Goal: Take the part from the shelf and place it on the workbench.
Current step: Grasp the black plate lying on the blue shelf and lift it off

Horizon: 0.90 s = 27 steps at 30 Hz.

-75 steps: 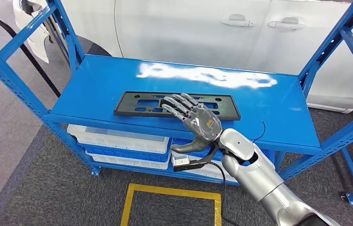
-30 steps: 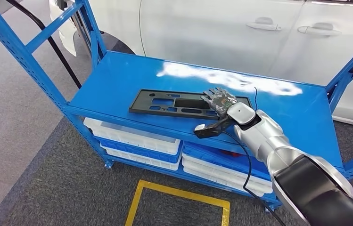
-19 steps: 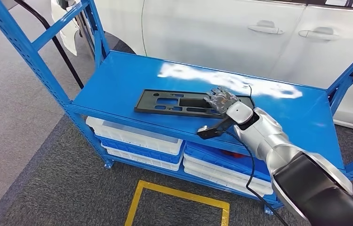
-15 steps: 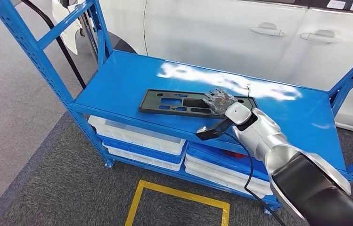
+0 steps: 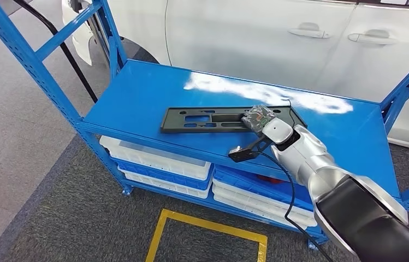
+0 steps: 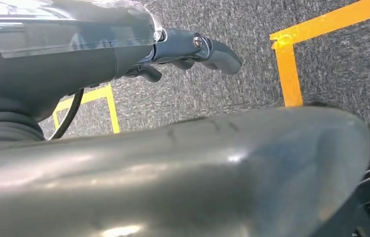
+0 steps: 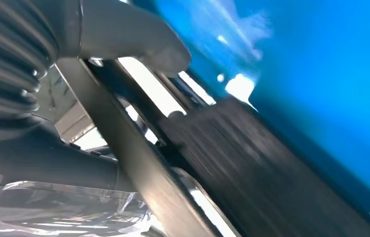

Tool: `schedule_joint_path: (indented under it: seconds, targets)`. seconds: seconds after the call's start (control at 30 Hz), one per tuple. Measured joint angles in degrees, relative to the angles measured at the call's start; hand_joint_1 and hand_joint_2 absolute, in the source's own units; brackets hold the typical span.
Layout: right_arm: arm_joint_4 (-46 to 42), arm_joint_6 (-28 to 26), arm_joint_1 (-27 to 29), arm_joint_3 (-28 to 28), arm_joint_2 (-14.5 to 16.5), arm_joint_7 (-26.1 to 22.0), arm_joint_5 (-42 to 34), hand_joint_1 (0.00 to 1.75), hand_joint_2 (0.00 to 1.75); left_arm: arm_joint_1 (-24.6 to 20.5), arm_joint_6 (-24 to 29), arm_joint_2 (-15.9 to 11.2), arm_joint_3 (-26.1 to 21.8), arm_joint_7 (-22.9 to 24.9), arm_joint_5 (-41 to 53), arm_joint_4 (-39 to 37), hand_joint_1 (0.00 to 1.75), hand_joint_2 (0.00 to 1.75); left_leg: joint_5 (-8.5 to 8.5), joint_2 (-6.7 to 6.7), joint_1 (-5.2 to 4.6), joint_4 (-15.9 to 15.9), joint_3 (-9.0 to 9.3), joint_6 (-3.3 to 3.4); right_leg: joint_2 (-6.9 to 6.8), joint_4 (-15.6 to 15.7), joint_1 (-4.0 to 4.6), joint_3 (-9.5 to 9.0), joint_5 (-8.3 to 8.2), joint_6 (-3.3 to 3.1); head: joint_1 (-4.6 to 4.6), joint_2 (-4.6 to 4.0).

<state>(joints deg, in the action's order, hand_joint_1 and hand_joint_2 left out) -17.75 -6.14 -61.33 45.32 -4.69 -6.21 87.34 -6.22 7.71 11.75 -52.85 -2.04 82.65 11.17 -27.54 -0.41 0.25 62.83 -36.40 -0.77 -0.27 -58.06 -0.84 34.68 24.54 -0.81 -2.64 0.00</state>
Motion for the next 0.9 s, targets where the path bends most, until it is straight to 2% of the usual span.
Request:
schedule_joint_path:
  seconds: [0.07,0.1,0.13,0.17,0.23,0.3,0.4,0.47,0.5,0.57,0.6,0.63,0.67,0.73,0.8,0.83,0.9]
  targets:
    - [0.03,-0.01,-0.05,0.1,0.06,-0.05,-0.14,1.75,1.75,0.08,0.02,0.0,0.0,-0.04,0.0,0.0,0.0,0.0,-3.63,0.04,0.19,7.66,-3.42,-0.43,-0.11,-0.02,0.04,0.04,0.01,-0.18,0.0,0.0]
    - [0.05,-0.02,-0.04,0.14,0.09,-0.12,-0.23,1.75,1.75,0.15,0.02,-0.01,0.0,-0.05,0.0,0.0,0.0,0.0,-4.59,0.04,0.26,10.71,-4.82,-0.54,-0.13,-0.04,0.07,0.05,0.01,-0.2,0.0,0.0]
    - [0.08,-0.03,-0.05,0.16,0.11,-0.25,-0.33,1.75,1.75,0.2,0.03,-0.02,0.0,-0.06,0.01,0.0,0.0,0.0,-4.45,0.05,0.29,11.79,-5.33,-0.56,-0.11,-0.08,0.08,0.04,0.03,-0.2,0.0,0.0]
    - [0.09,-0.04,-0.1,0.16,0.13,-0.46,-0.42,1.75,1.75,0.22,0.03,-0.03,0.0,-0.08,0.01,0.0,0.0,0.0,-3.26,0.05,0.31,10.6,-4.75,-0.47,-0.07,-0.1,0.08,-0.02,0.06,-0.18,0.0,0.0]
    - [0.09,-0.02,-0.32,0.16,0.15,-0.95,-0.61,1.75,1.75,0.15,0.07,-0.05,0.0,-0.16,0.01,0.0,0.0,0.0,0.58,0.09,0.28,2.76,-0.92,0.01,0.01,-0.14,0.09,-0.24,0.15,-0.02,0.0,0.0]
    - [0.09,0.0,-0.5,0.16,0.15,-1.32,-0.82,1.75,1.75,0.04,0.11,-0.06,0.0,-0.21,0.02,0.0,0.0,0.0,2.51,0.11,0.02,-3.57,2.19,0.6,0.14,-0.18,0.25,-0.27,0.18,0.43,0.0,0.0]
    - [0.08,-0.32,-0.52,0.16,0.15,-1.9,-1.7,1.75,1.75,-0.05,0.09,-0.08,0.0,-0.23,0.08,0.0,0.0,0.0,2.74,0.08,-0.2,-5.0,2.79,1.44,0.26,0.06,0.26,-0.21,0.0,1.46,0.0,0.0]
    - [0.05,-1.34,-0.37,-0.14,0.07,-3.47,-4.48,1.75,1.75,-0.09,-0.09,-0.07,0.01,-0.55,0.09,0.0,0.0,0.0,3.26,0.14,-0.01,-5.74,3.06,2.15,0.28,-1.18,0.18,0.31,1.03,2.07,0.01,0.0]
    - [0.03,-2.28,-0.13,-0.59,0.01,-4.9,-6.72,1.75,1.75,-0.13,-0.26,-0.06,0.02,-0.92,0.06,0.0,0.0,0.0,3.49,0.18,0.12,-6.07,3.15,2.42,0.29,-3.36,0.15,1.3,2.42,2.28,0.01,0.0]
    - [-0.37,-5.2,0.94,-2.43,-0.07,-9.12,-12.58,1.75,1.75,-0.16,-0.58,-0.07,0.01,-1.97,-0.14,0.0,0.0,0.0,3.62,0.19,0.07,-6.16,3.05,2.67,0.31,-10.61,0.04,4.74,6.11,2.57,0.01,0.0]
    - [-0.88,-6.91,1.65,-3.75,-0.07,-11.59,-15.73,1.75,1.75,-0.12,-0.68,-0.07,0.01,-2.5,-0.25,0.0,0.0,0.0,3.61,0.18,0.06,-6.13,3.0,2.66,0.29,-13.92,-0.01,6.39,7.26,2.72,0.02,0.0]
    - [-1.73,-8.41,2.34,-5.19,-0.06,-14.13,-18.85,1.75,1.75,-0.05,-0.69,-0.08,0.0,-2.96,-0.34,0.0,0.0,0.44,3.58,0.15,0.07,-6.06,2.96,2.62,0.29,-15.6,-0.12,7.3,7.38,2.86,0.02,0.0]
    - [-2.93,-9.5,2.87,-6.62,-0.05,-16.41,-21.74,1.75,1.75,0.0,-0.64,-0.08,0.0,-3.31,-0.42,0.0,0.0,0.87,3.5,0.12,0.09,-5.93,2.94,2.53,0.28,-15.06,-0.26,7.12,6.35,2.97,0.02,0.0]
    - [-7.13,-10.24,3.77,-9.26,-0.14,-20.42,-28.59,1.75,1.75,0.08,-0.41,-0.08,0.0,-3.83,-0.57,0.0,0.0,1.75,3.1,0.06,0.17,-5.38,2.88,2.14,0.27,-8.36,-0.61,4.03,2.39,3.07,0.02,0.0]
    - [-14.23,-8.61,5.36,-11.74,-0.49,-23.25,-38.18,1.75,1.75,0.11,-0.11,-0.1,0.0,-4.14,-0.92,0.0,0.0,1.75,2.58,-0.05,0.05,-4.52,2.51,1.55,0.35,-2.27,-0.58,1.19,0.33,2.75,0.02,0.0]
    - [-18.53,-6.77,6.57,-12.94,-0.7,-24.14,-43.67,1.75,1.75,0.16,0.05,-0.12,0.0,-4.24,-1.11,0.0,0.0,1.75,2.44,-0.11,-0.02,-4.28,2.33,1.28,0.39,-1.14,-0.48,0.72,0.32,2.46,0.02,0.0]
    - [-28.3,-1.01,9.57,-15.46,-1.04,-25.11,-55.83,1.75,1.75,0.36,0.35,-0.17,0.0,-4.39,-1.33,0.0,0.0,1.75,2.36,-0.24,0.03,-4.27,2.21,0.73,0.38,-1.04,-0.28,0.73,0.54,1.6,0.0,0.0]
